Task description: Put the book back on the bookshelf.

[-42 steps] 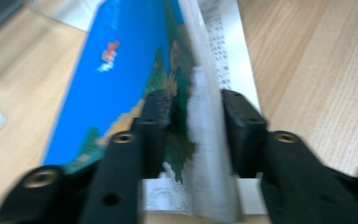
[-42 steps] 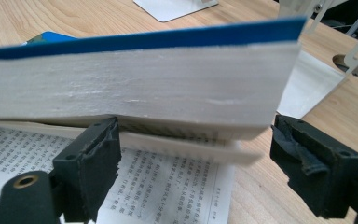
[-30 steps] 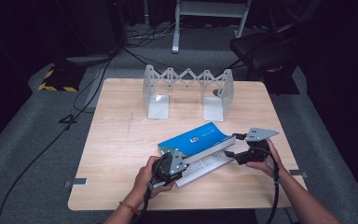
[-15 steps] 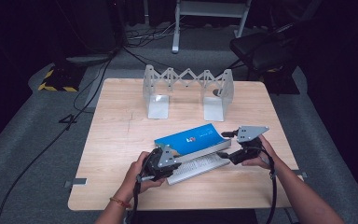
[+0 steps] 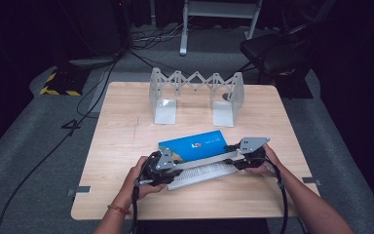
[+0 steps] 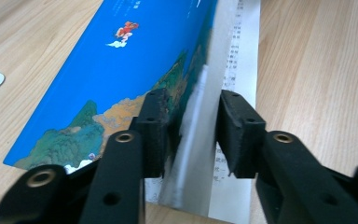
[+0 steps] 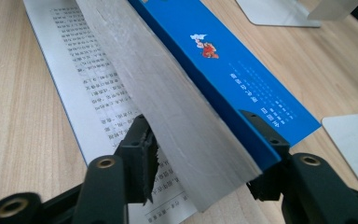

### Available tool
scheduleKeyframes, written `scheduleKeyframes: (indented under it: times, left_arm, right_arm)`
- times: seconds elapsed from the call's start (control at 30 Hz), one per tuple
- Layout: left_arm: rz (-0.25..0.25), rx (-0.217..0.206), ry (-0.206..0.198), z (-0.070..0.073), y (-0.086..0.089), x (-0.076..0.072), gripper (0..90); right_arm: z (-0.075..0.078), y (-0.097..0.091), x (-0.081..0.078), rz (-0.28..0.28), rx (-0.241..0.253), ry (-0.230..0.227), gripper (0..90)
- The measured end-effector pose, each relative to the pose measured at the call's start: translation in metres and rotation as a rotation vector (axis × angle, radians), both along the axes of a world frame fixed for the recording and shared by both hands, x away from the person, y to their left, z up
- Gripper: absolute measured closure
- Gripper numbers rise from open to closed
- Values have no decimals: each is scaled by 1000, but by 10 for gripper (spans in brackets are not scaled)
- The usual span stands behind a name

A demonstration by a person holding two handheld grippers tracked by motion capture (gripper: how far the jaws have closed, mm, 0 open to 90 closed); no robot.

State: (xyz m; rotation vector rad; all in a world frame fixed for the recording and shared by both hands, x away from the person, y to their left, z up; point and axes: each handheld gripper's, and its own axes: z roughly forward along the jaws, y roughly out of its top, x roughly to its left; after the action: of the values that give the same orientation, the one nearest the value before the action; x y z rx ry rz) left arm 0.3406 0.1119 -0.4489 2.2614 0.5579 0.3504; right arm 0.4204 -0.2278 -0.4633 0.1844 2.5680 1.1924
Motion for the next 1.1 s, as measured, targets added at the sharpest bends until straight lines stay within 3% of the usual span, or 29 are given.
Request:
scheduleKeyframes:
  times: [0.1,0.17,0.23,0.27,0.3,0.33,0.43,0.5,0.53,0.6,0.63,0.7,0.77,0.83,0.9,0.97,1.03,1.1]
  left_arm:
    - [14,-17,13,3,-6,-6,550]
    - [24,35,-14,6,-17,-12,494]
    - [32,51,-22,7,-22,-15,369]
    - [54,85,-45,8,-33,-20,345]
    - [54,85,-45,8,-33,-20,327]
    - [90,130,-79,7,-41,-21,305]
    - [120,157,-102,0,-42,-19,262]
    - [138,158,-96,-5,-39,-15,274]
    - [143,170,-110,-7,-36,-15,321]
    - [129,159,-140,-8,-25,-13,529]
    - [129,159,-140,-8,-25,-13,565]
    - [88,170,-160,-7,-19,-13,600]
    - [58,162,-133,-7,-14,-10,613]
    - [40,145,-119,-7,-10,-8,612]
    - [28,134,-114,-5,-7,-6,612]
    - [23,120,-106,-5,-3,-4,612]
    - [28,97,-95,-4,0,-2,615]
    - [46,88,-70,-2,1,0,596]
  right_arm:
    - [2,2,-3,1,-14,-24,523]
    - [3,4,-4,0,-22,-32,525]
    - [4,6,-7,-4,-17,-28,534]
    - [6,9,-8,-1,-16,-34,539]
    - [7,11,-10,0,-19,-36,544]
    - [8,13,-12,1,-22,-42,549]
    - [9,17,-16,3,-8,-32,565]
    - [10,23,-20,9,-10,-37,578]
    - [9,26,-23,16,-18,-40,583]
    - [8,32,-28,31,-29,-45,589]
    - [8,32,-28,31,-29,-45,589]
    - [9,35,-29,39,-5,-28,574]
    - [9,37,-27,67,3,2,511]
    - [6,38,-22,88,-29,-7,401]
    - [1,38,-15,94,-70,-17,387]
    - [-3,40,-9,86,-124,-76,452]
    - [-3,37,-6,118,-75,-78,601]
    - [-2,37,-9,116,-63,-113,627]
